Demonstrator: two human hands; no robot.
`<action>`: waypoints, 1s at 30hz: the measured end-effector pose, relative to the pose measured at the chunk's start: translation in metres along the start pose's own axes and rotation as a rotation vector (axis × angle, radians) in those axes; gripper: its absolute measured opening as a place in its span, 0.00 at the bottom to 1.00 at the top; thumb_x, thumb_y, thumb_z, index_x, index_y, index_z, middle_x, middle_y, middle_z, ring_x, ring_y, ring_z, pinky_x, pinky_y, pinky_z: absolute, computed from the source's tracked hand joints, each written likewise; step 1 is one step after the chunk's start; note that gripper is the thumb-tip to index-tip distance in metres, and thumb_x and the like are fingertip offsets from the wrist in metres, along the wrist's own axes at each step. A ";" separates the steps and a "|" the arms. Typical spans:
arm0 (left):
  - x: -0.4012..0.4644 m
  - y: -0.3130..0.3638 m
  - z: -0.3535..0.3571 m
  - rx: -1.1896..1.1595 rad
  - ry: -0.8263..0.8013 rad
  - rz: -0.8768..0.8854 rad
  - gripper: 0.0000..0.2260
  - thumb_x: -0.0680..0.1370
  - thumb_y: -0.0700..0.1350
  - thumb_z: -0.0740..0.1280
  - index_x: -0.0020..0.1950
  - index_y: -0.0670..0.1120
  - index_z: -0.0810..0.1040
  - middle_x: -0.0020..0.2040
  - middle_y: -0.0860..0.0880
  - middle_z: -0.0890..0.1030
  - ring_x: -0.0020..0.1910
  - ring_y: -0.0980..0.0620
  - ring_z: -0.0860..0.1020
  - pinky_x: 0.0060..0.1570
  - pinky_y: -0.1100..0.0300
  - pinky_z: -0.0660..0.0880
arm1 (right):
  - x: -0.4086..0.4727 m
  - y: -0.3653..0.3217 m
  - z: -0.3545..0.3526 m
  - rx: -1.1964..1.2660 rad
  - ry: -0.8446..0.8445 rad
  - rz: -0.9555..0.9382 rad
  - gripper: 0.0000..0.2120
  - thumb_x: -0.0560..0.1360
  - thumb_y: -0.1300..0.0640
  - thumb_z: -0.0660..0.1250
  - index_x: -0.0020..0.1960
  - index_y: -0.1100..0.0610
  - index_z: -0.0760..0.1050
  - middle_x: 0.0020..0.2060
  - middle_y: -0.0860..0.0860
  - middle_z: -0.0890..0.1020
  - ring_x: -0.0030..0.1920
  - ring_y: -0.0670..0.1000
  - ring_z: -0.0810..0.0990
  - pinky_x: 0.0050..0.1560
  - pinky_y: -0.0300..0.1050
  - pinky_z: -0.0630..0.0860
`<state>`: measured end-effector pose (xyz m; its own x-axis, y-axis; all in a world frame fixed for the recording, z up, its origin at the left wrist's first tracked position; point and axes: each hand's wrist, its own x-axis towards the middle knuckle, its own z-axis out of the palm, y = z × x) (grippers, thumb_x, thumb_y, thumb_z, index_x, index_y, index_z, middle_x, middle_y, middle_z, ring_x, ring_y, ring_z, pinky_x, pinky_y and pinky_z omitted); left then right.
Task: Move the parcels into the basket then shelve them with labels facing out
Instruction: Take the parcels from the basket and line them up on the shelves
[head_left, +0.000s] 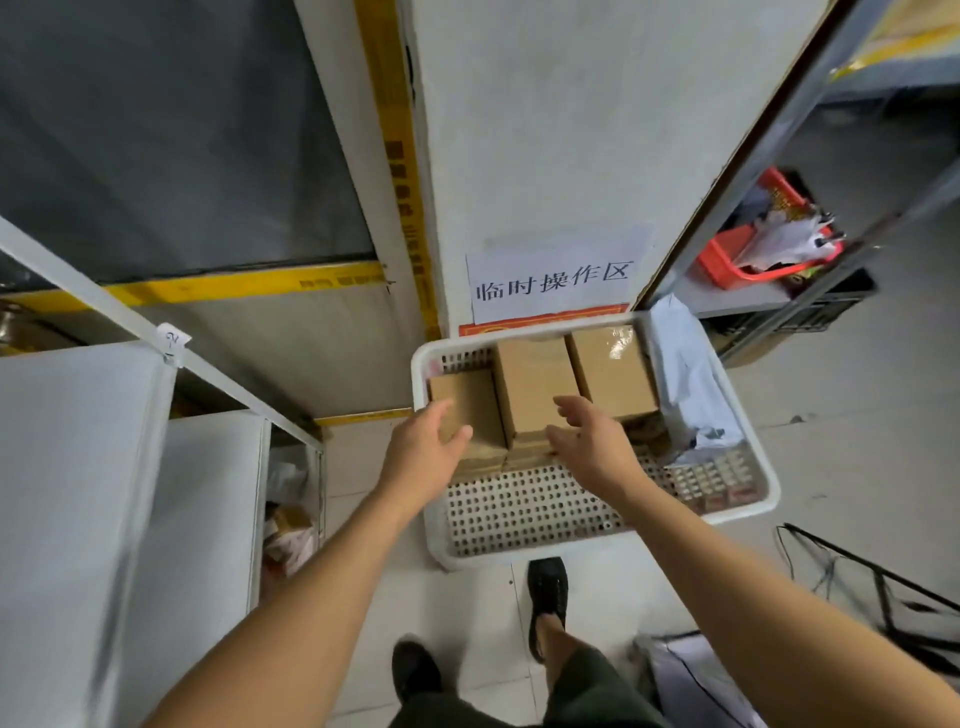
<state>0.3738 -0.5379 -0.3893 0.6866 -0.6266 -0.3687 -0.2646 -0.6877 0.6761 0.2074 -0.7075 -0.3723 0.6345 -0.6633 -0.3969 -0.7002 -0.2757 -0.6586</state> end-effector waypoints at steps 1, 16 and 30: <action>0.010 0.005 0.013 0.002 -0.015 -0.024 0.24 0.82 0.55 0.69 0.77 0.51 0.74 0.72 0.49 0.79 0.70 0.48 0.77 0.71 0.51 0.74 | 0.014 0.010 -0.005 -0.014 -0.011 0.014 0.25 0.84 0.51 0.67 0.79 0.50 0.68 0.74 0.52 0.76 0.59 0.51 0.81 0.58 0.49 0.83; 0.140 0.010 0.149 -0.097 -0.216 -0.409 0.39 0.83 0.67 0.61 0.87 0.54 0.48 0.86 0.50 0.57 0.83 0.45 0.60 0.78 0.48 0.63 | 0.155 0.100 0.028 -0.137 -0.153 0.201 0.36 0.83 0.49 0.66 0.84 0.59 0.55 0.77 0.59 0.71 0.76 0.61 0.69 0.76 0.60 0.69; 0.099 -0.008 0.125 -0.492 -0.171 -0.388 0.44 0.76 0.68 0.71 0.82 0.69 0.46 0.82 0.56 0.58 0.79 0.49 0.62 0.74 0.42 0.69 | 0.130 0.081 0.044 0.468 -0.195 0.296 0.25 0.75 0.45 0.78 0.64 0.54 0.73 0.56 0.47 0.84 0.53 0.44 0.83 0.48 0.35 0.79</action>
<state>0.3593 -0.6405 -0.5109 0.5417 -0.4435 -0.7141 0.3506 -0.6529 0.6714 0.2471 -0.7856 -0.5053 0.5137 -0.5128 -0.6879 -0.6656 0.2677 -0.6967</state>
